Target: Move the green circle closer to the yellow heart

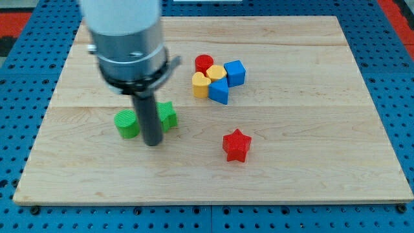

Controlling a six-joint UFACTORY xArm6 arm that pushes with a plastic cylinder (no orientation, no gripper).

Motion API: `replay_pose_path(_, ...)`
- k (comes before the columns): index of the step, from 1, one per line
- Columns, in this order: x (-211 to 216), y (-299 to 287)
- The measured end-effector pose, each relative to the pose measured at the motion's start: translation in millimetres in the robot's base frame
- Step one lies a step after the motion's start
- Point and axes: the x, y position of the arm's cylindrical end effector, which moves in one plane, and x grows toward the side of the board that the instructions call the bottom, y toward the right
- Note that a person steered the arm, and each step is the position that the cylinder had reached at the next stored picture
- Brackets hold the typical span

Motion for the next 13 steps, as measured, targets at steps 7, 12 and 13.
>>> replay_pose_path(7,2.4,-35.8)
replay_pose_path(12,-25.1,-71.2)
replay_pose_path(13,-29.4,-112.5)
